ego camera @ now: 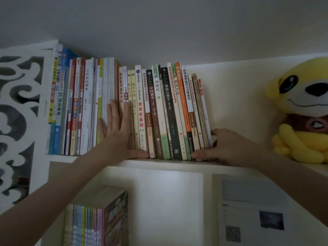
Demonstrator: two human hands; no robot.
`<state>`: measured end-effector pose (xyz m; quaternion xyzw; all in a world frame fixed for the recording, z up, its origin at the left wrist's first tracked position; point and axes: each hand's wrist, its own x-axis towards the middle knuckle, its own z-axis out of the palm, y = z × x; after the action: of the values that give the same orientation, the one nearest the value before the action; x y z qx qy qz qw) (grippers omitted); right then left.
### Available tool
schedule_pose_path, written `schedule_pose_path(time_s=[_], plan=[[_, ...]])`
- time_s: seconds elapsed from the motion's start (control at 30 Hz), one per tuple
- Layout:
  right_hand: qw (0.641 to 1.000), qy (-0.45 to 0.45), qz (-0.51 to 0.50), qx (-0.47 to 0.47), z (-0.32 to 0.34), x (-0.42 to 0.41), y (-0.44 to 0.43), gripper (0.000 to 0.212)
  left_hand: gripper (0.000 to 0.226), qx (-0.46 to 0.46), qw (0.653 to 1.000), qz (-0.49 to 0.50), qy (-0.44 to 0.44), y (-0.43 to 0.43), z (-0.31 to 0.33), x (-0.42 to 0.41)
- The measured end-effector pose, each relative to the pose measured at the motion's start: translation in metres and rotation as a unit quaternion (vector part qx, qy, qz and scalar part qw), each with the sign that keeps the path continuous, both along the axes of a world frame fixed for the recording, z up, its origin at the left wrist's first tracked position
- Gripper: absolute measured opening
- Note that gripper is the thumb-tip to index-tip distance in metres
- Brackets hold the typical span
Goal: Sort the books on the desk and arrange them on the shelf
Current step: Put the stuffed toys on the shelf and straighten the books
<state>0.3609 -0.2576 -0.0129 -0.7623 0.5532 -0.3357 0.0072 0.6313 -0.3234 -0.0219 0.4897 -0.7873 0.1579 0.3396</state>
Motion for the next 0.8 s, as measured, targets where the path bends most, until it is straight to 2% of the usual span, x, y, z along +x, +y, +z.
schedule_pose_path(time_s=[0.13,0.3,0.37,0.47,0.5,0.53,0.6,0.73,0.8], plan=[[0.999,-0.004,-0.017,-0.045,-0.005,0.006,-0.008,0.058,0.139,-0.020,1.000,-0.004,-0.004,-0.004,-0.003,0.002],[0.999,-0.004,0.004,-0.034,-0.012,0.007,-0.009,0.079,0.143,0.000,1.000,-0.022,0.017,0.005,-0.001,-0.002],[1.000,0.008,0.025,0.006,-0.004,0.003,-0.004,0.076,0.143,-0.027,0.998,-0.055,0.022,0.012,0.004,-0.013],[0.997,0.005,0.050,0.059,0.004,0.000,0.005,0.051,0.135,-0.086,0.993,-0.083,-0.021,0.018,0.005,-0.031],[0.998,-0.001,0.044,0.054,0.004,0.000,0.006,0.049,0.134,-0.089,0.992,-0.084,-0.034,0.017,0.003,-0.036],[0.999,0.011,0.035,0.035,0.002,0.000,0.005,0.050,0.134,-0.087,0.992,-0.080,-0.043,0.013,0.000,-0.038],[0.999,0.034,0.024,0.001,0.000,0.001,-0.003,0.069,0.134,-0.078,0.994,-0.062,-0.045,0.004,-0.001,-0.039],[0.999,-0.015,0.044,0.011,0.002,0.002,-0.014,0.071,0.137,-0.051,0.998,-0.001,-0.040,-0.001,0.005,-0.045],[0.999,-0.012,0.047,0.015,0.001,0.000,-0.015,0.079,0.136,-0.041,0.998,0.010,-0.050,0.003,0.004,-0.044]])
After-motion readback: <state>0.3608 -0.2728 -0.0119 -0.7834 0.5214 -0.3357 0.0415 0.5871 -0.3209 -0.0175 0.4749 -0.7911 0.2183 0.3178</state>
